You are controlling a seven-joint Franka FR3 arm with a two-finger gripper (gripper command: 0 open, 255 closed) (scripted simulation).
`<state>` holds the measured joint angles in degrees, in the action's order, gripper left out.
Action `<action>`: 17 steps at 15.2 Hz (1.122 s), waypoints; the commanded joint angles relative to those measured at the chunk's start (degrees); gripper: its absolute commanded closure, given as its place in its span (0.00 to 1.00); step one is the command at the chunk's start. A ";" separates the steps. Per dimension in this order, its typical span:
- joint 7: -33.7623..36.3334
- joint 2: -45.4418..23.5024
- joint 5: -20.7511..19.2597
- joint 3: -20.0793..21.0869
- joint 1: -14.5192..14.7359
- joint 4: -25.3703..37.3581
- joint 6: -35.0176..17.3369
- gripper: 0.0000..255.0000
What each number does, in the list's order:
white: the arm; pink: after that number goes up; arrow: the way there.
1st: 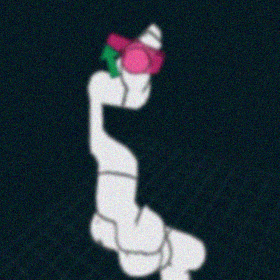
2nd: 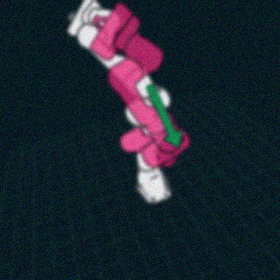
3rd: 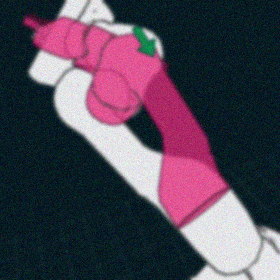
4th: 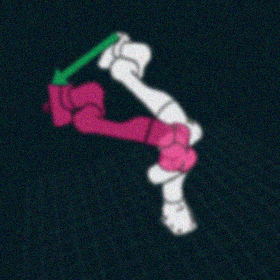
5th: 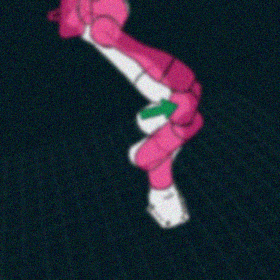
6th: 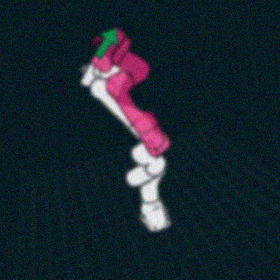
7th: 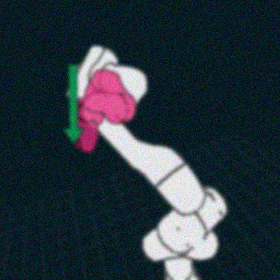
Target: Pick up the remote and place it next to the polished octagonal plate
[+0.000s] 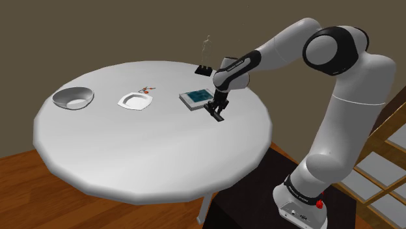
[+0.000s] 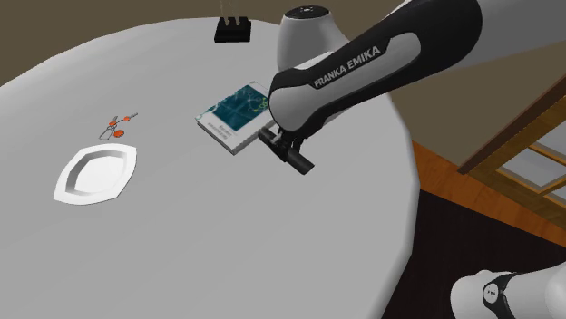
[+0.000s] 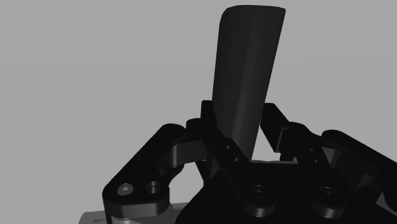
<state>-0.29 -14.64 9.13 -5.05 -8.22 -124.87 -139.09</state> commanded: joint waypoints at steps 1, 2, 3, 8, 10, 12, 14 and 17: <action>0.28 1.07 -0.33 -0.13 0.05 0.22 1.29 1.00; 0.44 1.61 -0.49 -0.19 0.08 0.36 1.97 1.00; 0.59 2.15 -0.66 -0.24 0.10 0.51 2.64 1.00; 1.31 4.71 -1.41 -0.45 0.20 1.44 6.08 1.00; 1.55 5.54 -1.66 -0.51 0.23 1.83 7.29 1.00; 3.52 2.74 -1.63 0.29 1.27 5.73 8.23 1.00; 5.44 -0.18 -1.69 1.00 2.30 9.90 9.33 1.00; 8.21 -4.80 -1.89 1.89 3.80 16.73 11.32 1.00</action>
<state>6.68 -17.89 7.36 -3.53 -5.08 -110.75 -128.72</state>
